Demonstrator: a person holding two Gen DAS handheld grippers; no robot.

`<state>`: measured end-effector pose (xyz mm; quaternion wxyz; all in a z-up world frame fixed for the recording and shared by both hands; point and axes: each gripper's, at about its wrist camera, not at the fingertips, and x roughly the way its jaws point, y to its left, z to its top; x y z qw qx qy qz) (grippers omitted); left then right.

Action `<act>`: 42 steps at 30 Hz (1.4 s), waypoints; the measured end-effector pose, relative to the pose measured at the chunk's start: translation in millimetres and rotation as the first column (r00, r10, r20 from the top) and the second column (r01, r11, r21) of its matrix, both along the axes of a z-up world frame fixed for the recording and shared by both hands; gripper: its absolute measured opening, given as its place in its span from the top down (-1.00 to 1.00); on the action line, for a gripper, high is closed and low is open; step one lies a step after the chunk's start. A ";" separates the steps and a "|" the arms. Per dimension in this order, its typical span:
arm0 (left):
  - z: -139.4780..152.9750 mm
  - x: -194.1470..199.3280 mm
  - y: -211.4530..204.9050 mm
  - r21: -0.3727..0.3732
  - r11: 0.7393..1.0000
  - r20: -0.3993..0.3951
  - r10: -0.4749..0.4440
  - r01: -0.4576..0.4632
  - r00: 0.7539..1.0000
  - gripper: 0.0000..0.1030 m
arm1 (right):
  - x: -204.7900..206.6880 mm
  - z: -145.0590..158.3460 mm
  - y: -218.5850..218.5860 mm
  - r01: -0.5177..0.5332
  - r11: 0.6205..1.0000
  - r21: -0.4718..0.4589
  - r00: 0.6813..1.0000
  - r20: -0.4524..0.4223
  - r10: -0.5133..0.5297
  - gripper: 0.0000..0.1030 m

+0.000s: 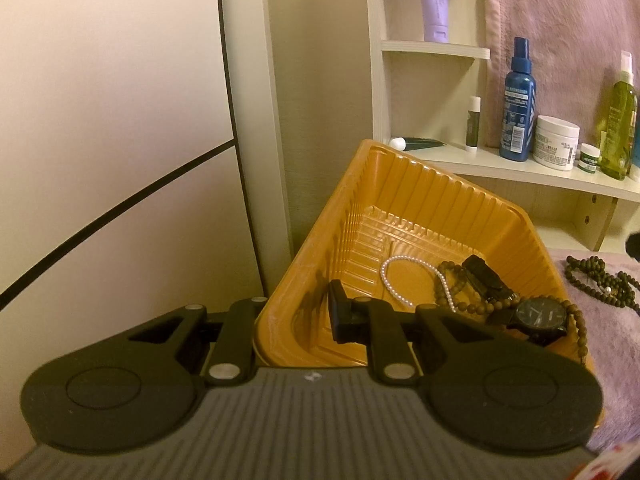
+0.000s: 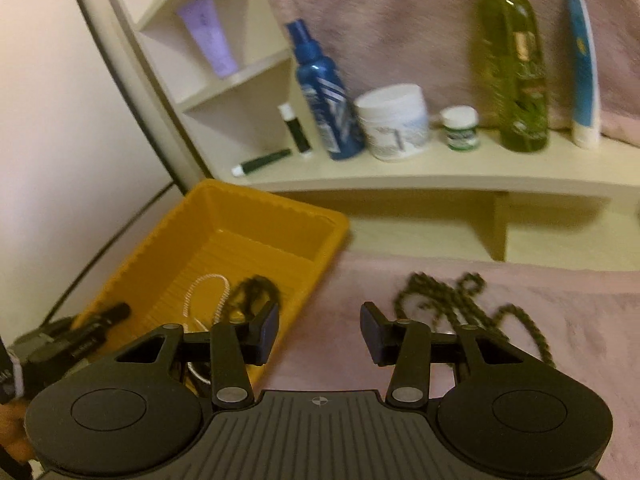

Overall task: Organize jewelry
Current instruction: 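Reach the right tool to the large dark bead necklace and close on it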

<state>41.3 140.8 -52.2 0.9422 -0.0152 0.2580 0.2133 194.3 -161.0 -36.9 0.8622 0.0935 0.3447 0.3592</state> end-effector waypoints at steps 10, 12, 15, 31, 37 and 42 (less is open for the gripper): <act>-0.5 -0.5 0.3 0.004 1.000 -0.003 0.001 0.000 1.000 0.68 | -4.4 -18.9 -18.7 0.069 0.996 -0.056 0.997 -0.018 -0.070 0.12; -0.5 -0.4 0.2 0.004 1.000 -0.003 0.000 0.000 1.000 0.68 | -6.2 -22.8 -23.4 0.086 0.994 -0.068 0.996 -0.022 -0.088 0.12; -0.5 -0.6 0.5 0.004 1.000 -0.003 0.000 0.000 1.000 0.68 | -9.4 -27.8 -29.6 0.108 0.990 -0.087 0.994 -0.022 -0.111 0.12; -1.0 -0.9 1.1 0.004 1.000 -0.004 -0.001 0.001 1.000 0.67 | -11.3 -36.4 -28.6 0.146 0.978 -0.147 0.989 0.042 -0.141 0.15; -2.1 -1.3 1.8 0.002 1.000 -0.004 0.000 0.000 1.000 0.67 | -4.1 -41.3 -25.5 0.152 0.975 -0.161 0.988 0.045 -0.147 0.52; -2.0 -1.1 1.9 0.001 1.000 -0.004 0.000 0.000 1.000 0.67 | 5.9 -43.9 -23.2 0.152 0.972 -0.177 0.988 0.054 -0.144 0.64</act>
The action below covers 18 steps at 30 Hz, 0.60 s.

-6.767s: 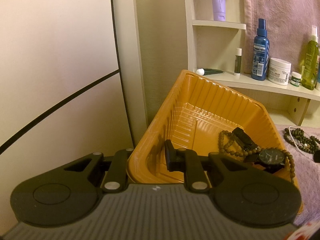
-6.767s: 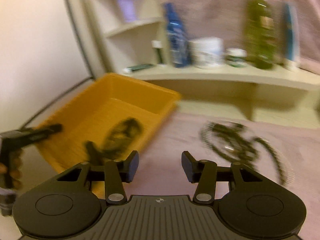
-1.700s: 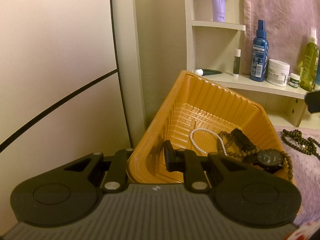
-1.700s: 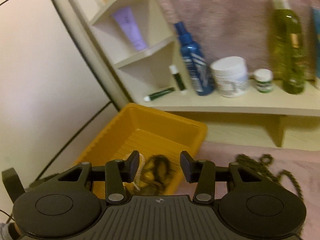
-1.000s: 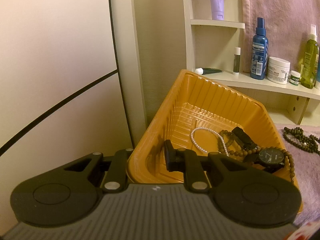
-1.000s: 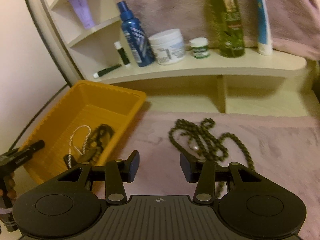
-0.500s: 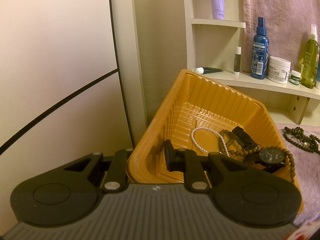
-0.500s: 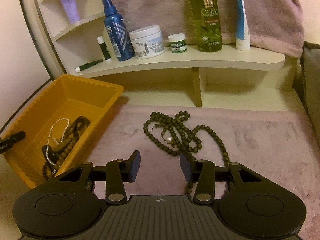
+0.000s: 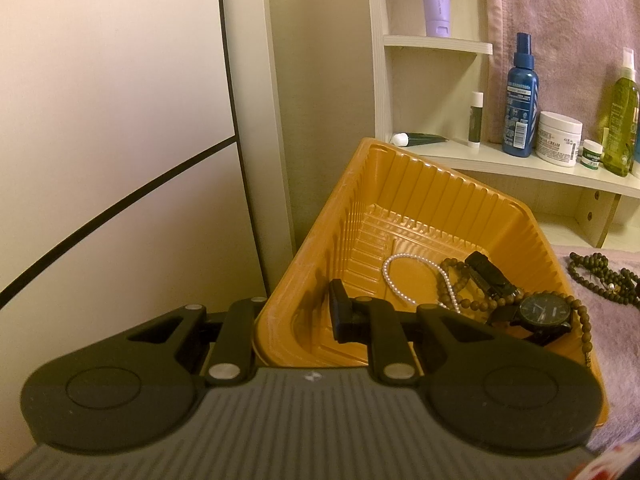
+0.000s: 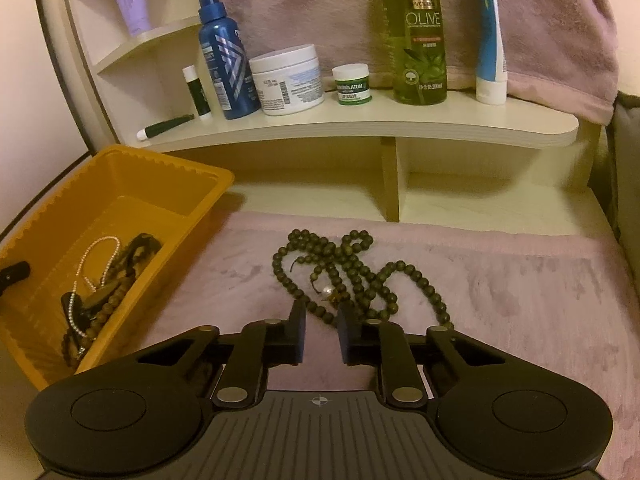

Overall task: Organize jewelry
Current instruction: 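Reach the right tool to the large dark bead necklace and close on it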

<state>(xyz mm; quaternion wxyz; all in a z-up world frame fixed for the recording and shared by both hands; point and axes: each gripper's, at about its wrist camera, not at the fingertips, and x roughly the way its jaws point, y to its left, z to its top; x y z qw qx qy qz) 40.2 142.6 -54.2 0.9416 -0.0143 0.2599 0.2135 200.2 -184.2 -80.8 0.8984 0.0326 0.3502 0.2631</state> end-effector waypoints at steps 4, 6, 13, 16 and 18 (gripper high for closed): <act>-1.5 -0.4 0.8 -0.002 1.000 0.000 0.001 -0.001 1.000 0.67 | 5.6 -2.5 4.5 -0.011 1.000 -0.027 1.000 0.009 0.011 0.64; -1.9 -0.8 1.2 -0.003 1.000 -0.001 0.001 -0.001 1.000 0.67 | 7.9 -3.6 8.0 -0.019 0.999 -0.046 1.000 0.021 0.020 0.64; -3.1 0.0 1.6 -0.004 1.000 -0.001 0.002 -0.002 1.000 0.67 | 19.8 -8.8 21.7 -0.034 0.992 -0.122 0.997 0.065 0.042 0.64; -3.2 -0.1 1.8 -0.005 1.000 -0.002 0.002 -0.002 1.000 0.67 | 20.2 -11.1 28.4 -0.044 0.985 -0.165 0.994 0.087 0.059 0.64; -2.9 0.2 1.6 -0.004 1.000 -0.001 0.002 -0.002 1.000 0.67 | 20.3 -13.8 31.8 -0.051 0.982 -0.184 0.993 0.092 0.068 0.64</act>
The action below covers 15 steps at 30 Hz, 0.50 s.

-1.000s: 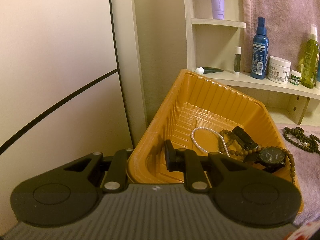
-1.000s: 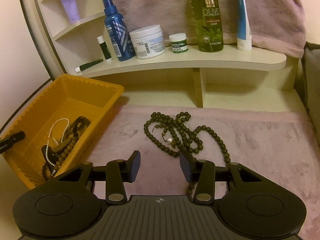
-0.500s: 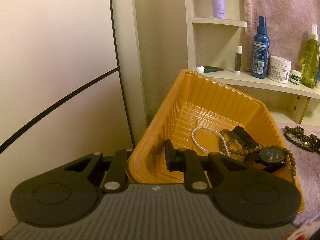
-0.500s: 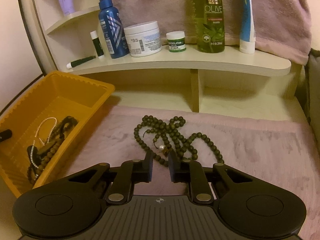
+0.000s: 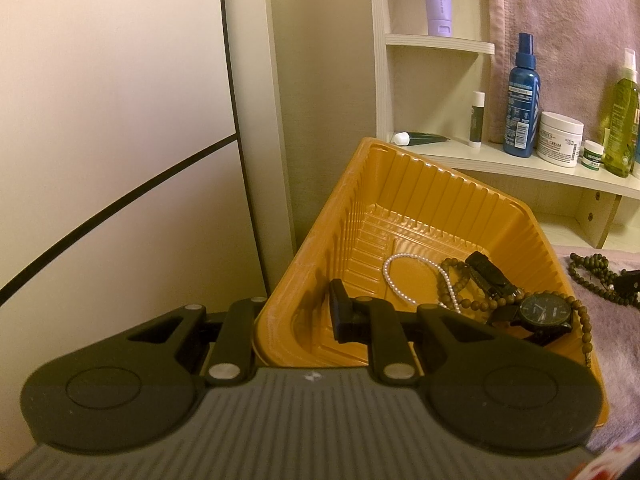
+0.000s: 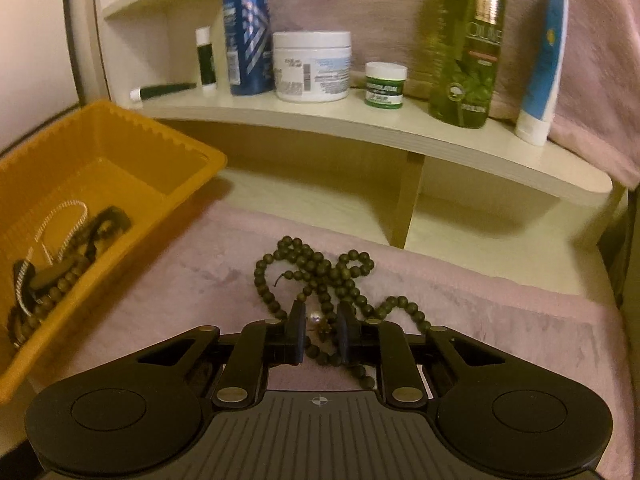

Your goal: Organize jewelry

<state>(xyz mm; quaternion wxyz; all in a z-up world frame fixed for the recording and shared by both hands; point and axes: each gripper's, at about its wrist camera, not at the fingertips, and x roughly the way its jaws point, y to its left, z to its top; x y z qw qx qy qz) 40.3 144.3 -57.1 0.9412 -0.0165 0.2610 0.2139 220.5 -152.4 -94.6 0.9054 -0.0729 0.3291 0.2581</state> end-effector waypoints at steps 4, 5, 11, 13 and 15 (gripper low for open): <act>-0.1 -0.2 0.1 0.000 1.000 0.000 0.000 0.000 1.000 0.66 | -4.2 -4.0 5.5 -0.015 0.999 -0.029 1.000 0.017 0.015 0.64; 0.1 0.1 0.0 0.000 1.000 0.000 -0.001 0.001 1.000 0.67 | -4.8 -4.2 6.3 -0.015 0.999 -0.032 1.000 0.020 0.016 0.64; 0.1 0.3 0.0 0.000 1.000 -0.001 0.000 0.000 1.000 0.66 | 5.7 -4.3 0.9 0.010 1.000 0.010 1.000 -0.011 -0.010 0.71; 0.0 0.1 0.1 -0.001 1.000 -0.001 0.000 0.000 1.000 0.66 | 4.4 -4.5 4.9 -0.012 0.999 -0.038 1.000 0.012 0.012 0.77; -0.2 -0.2 0.3 -0.002 1.000 -0.001 0.001 -0.001 1.000 0.66 | -0.9 -6.6 10.1 -0.046 0.994 -0.095 0.998 0.046 0.050 0.77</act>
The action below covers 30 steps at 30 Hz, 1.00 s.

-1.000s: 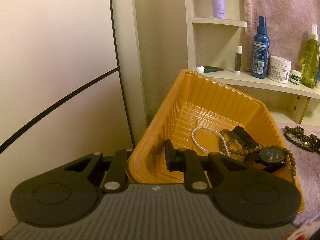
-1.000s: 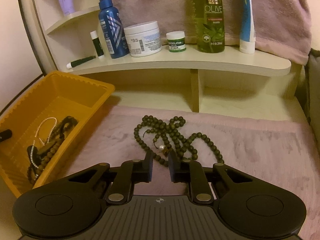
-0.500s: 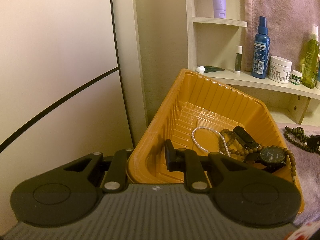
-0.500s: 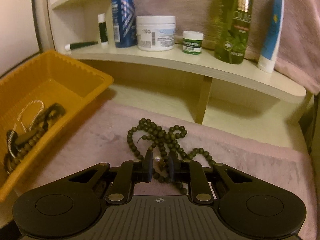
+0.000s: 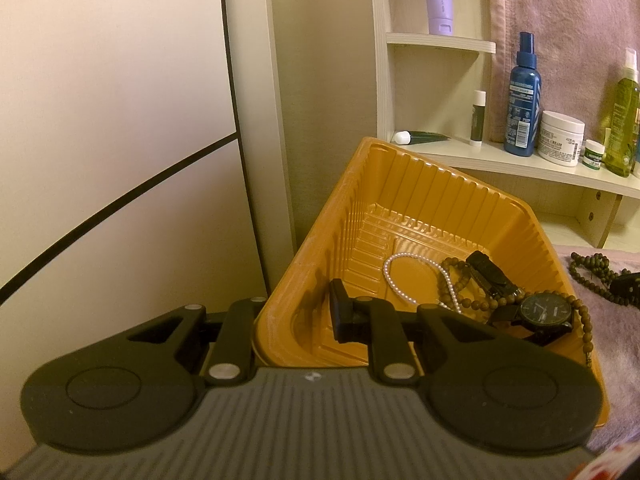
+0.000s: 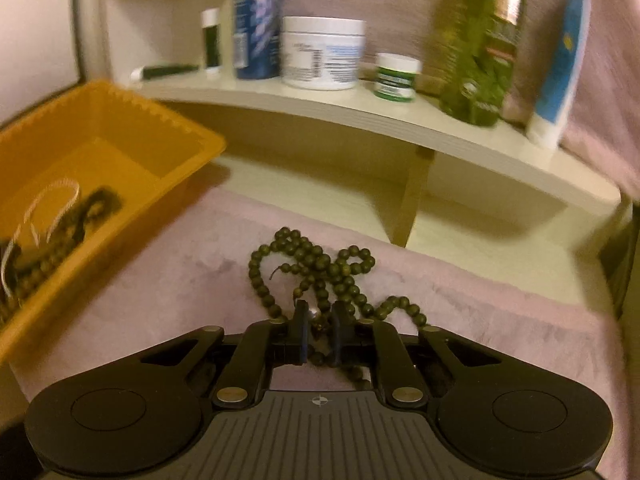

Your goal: Organize jewelry

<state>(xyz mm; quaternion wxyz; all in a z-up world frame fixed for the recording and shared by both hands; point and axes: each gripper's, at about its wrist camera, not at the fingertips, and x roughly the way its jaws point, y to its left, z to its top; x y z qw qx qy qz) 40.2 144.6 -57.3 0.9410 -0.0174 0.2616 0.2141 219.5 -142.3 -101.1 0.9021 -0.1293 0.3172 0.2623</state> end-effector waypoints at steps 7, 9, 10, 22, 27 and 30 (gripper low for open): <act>-0.8 0.5 0.0 0.001 1.000 -0.001 0.001 -0.001 1.000 0.66 | -10.7 -2.6 8.9 -0.081 0.994 -0.078 0.996 0.023 0.083 0.77; -0.9 0.4 0.2 -0.002 1.000 -0.002 0.002 -0.002 1.000 0.66 | -12.6 -6.4 11.4 -0.083 0.992 -0.096 0.996 0.034 0.086 0.77; -0.7 0.6 -0.2 0.000 1.000 -0.002 0.002 -0.002 1.000 0.66 | -12.8 -7.0 11.5 -0.081 0.992 -0.092 0.996 0.035 0.084 0.77; 1.0 0.3 -0.1 -0.002 1.000 -0.003 0.003 -0.003 1.000 0.66 | -12.8 -6.1 11.9 -0.068 0.994 -0.086 0.997 0.038 0.072 0.80; 1.1 0.5 -0.1 -0.001 1.000 -0.003 0.003 -0.003 1.000 0.66 | -18.0 -2.5 10.4 -0.069 0.995 -0.068 0.996 0.045 0.072 0.80; 1.2 0.4 -0.3 0.000 1.000 -0.003 0.002 -0.002 1.000 0.66 | -22.7 3.5 9.4 -0.070 0.997 -0.044 0.996 0.053 0.072 0.80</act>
